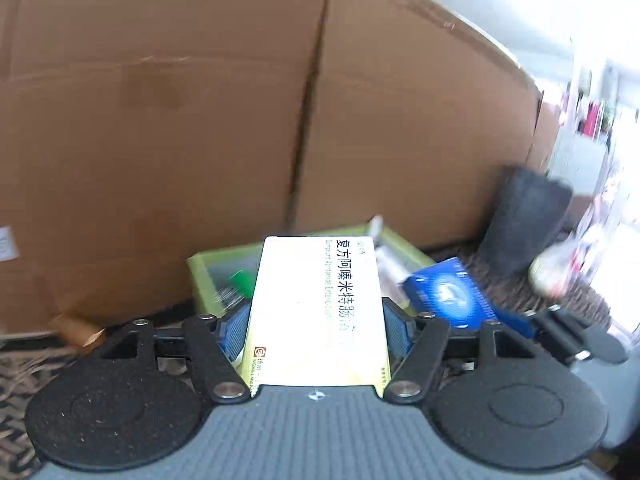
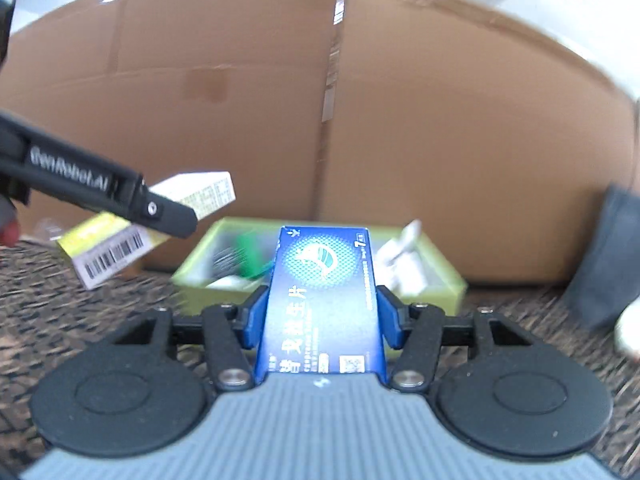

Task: Organize objects
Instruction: 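Carry the yellow and dark blue boxes over the lime-green box and open both tools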

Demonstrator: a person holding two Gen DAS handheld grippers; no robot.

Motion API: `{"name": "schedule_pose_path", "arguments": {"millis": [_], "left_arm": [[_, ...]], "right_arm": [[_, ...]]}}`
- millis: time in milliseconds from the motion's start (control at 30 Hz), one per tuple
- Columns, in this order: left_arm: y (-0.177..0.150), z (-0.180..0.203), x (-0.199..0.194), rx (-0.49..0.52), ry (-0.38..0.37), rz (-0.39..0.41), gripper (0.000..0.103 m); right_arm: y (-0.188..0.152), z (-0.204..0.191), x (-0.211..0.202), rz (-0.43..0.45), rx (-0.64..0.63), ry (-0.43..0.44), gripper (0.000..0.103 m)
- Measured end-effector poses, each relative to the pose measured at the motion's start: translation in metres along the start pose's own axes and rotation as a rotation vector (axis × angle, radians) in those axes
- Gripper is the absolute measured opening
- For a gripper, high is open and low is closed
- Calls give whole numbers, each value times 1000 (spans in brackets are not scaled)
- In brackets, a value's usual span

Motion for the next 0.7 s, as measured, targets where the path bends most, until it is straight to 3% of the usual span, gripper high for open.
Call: {"name": "schedule_pose_path", "arguments": {"millis": [100, 267, 533, 567, 600, 633, 700], "left_arm": [[17, 16, 38, -80, -42, -24, 69], [35, 26, 97, -51, 50, 27, 69], [24, 23, 158, -52, 84, -5, 70], [21, 21, 162, -50, 73, -3, 76], [17, 19, 165, -54, 55, -16, 81], [11, 14, 164, -70, 58, -35, 82], [4, 4, 155, -101, 71, -39, 83]], "right_arm": [[13, 28, 30, 25, -22, -57, 55], [18, 60, 80, 20, -17, -88, 55], [2, 73, 138, -17, 31, -76, 56], [-3, 71, 145, -30, 23, -69, 56], [-10, 68, 151, -53, 4, -53, 62], [-17, 66, 153, -73, -13, -50, 79], [-25, 65, 143, -47, -41, -76, 90]]}}
Point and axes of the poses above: each gripper's, at about its wrist camera, not at the fingertips, and x roughly the way its jaws point, z to its right, y to its top, the point moved 10 cm from there along x, roughly the way its jaws point, and after that the axes turned 6 degrees about z, right-handed, at the moved point
